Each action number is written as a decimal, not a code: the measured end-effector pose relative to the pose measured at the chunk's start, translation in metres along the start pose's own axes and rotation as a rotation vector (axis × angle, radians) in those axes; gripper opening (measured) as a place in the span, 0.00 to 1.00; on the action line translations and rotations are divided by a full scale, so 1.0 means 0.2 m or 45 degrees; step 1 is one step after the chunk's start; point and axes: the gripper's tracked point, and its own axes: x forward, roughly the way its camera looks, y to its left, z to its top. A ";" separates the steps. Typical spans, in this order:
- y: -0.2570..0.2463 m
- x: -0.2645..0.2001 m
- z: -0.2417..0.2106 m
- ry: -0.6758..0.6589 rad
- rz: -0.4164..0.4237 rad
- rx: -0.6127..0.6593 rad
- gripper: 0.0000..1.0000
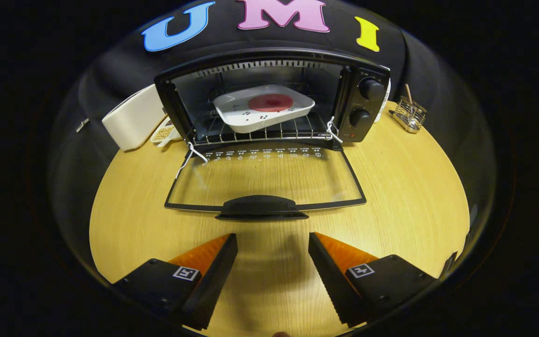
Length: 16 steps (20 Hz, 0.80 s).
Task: Open the toaster oven, put the food inside, and close the toaster oven door.
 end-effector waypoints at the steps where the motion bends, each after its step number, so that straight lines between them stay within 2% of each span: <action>1: 0.01 0.03 0.00 0.012 -0.003 0.015 0.99; 6: 0.02 0.11 -0.01 0.071 -0.025 0.092 0.99; 16: 0.02 0.15 0.01 0.074 -0.018 -0.040 0.99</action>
